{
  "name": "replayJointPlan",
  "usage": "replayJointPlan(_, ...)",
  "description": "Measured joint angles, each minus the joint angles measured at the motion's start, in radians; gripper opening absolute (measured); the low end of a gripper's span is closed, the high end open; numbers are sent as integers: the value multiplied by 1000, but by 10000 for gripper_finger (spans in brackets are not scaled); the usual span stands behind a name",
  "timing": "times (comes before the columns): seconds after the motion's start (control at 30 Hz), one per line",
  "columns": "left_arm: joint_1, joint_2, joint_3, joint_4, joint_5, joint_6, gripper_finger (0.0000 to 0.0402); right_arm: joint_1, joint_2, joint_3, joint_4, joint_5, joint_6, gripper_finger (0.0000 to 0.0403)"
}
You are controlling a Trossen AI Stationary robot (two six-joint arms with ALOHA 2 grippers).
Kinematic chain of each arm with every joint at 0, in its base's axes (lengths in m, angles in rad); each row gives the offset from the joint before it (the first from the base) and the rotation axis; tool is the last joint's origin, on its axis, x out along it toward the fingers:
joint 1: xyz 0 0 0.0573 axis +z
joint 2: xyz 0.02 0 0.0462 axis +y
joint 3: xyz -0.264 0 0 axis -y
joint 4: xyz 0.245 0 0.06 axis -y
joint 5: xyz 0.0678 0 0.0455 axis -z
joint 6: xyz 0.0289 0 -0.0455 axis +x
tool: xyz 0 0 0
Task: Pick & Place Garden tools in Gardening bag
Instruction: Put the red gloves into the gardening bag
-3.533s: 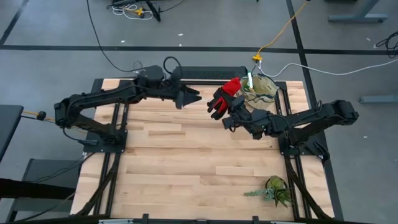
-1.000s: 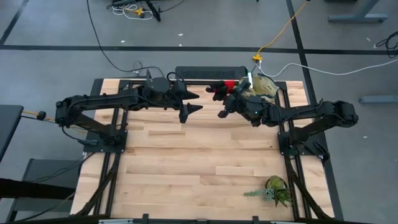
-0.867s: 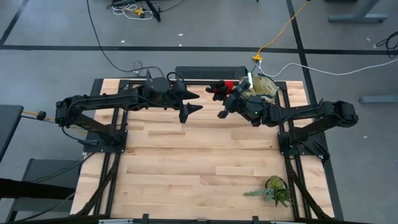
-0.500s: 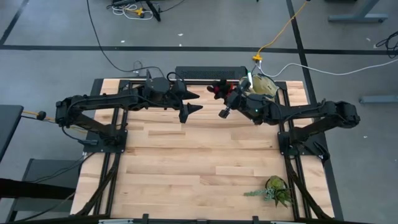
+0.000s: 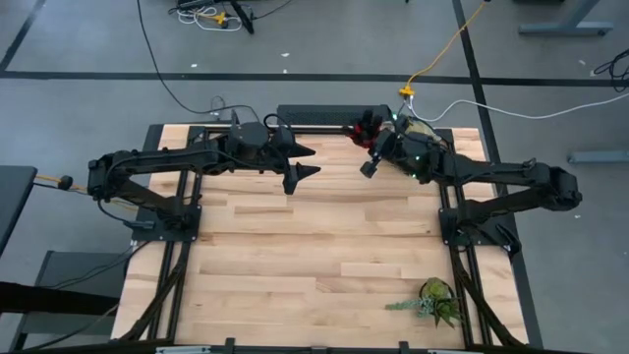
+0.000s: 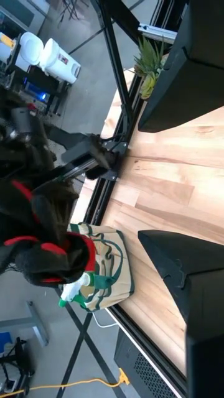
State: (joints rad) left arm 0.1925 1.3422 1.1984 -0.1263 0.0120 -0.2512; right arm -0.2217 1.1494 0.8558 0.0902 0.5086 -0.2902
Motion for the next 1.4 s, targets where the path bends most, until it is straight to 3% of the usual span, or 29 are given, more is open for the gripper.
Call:
replayJointPlan(0.4, 0, 0, 0, 1, 0, 0, 277, -141, -83, 0, -144, -117, 74, 59)
replayJointPlan(1.1, 0, 0, 0, 1, 0, 0, 277, -376, -99, 0, -317, -118, 178, 58)
replayJointPlan(1.4, 0, 0, 0, 1, 0, 0, 277, -404, -226, -82, -312, -124, 186, 49)
